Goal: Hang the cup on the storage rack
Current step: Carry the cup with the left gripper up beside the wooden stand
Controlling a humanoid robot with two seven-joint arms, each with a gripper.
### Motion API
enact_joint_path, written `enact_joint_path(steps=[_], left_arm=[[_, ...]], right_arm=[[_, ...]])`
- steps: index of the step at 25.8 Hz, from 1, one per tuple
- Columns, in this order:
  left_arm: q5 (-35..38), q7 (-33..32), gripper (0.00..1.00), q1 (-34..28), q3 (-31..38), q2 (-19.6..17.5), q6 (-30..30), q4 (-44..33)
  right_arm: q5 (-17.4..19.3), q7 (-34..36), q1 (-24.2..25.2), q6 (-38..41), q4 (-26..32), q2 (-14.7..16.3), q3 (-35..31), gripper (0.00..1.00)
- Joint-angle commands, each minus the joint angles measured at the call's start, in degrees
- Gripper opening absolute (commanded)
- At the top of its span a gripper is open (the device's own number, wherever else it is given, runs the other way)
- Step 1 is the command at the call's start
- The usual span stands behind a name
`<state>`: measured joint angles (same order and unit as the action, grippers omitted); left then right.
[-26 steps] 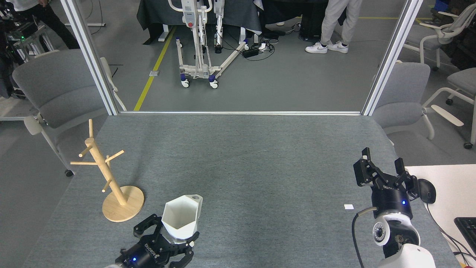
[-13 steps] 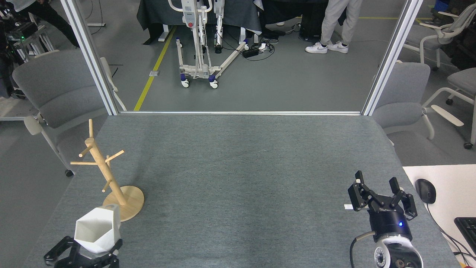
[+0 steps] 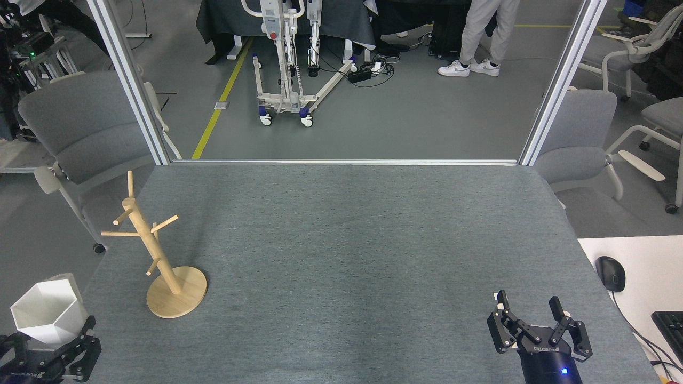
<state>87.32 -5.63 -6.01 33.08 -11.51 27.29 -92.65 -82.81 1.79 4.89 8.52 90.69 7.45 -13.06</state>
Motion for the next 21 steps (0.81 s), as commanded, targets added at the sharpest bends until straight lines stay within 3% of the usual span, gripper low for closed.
enact_joint_path(steps=[1,4,13,21], left_arm=[[4.09,-2.02,0.00,5.04,0.14,0.00,-1.89,2.39],[6.29,-2.46,0.00,7.94,0.14,0.26,-2.69,3.35],[11.56,-4.39,0.00,14.45,-0.12,0.79,-3.56,6.52],[18.68,-6.59,0.00,18.05,-2.14,4.39,-3.56,7.66]], right_arm=[[-0.07,0.41,0.03,0.00,-5.52,0.98,-0.03,0.99],[-0.51,0.41,-0.41,-0.35,-10.36,0.46,-0.03,0.99],[-0.07,0.50,-5.77,0.00,-10.36,0.37,0.14,0.99],[0.98,0.50,-5.77,0.00,-10.00,1.51,2.25,0.99]])
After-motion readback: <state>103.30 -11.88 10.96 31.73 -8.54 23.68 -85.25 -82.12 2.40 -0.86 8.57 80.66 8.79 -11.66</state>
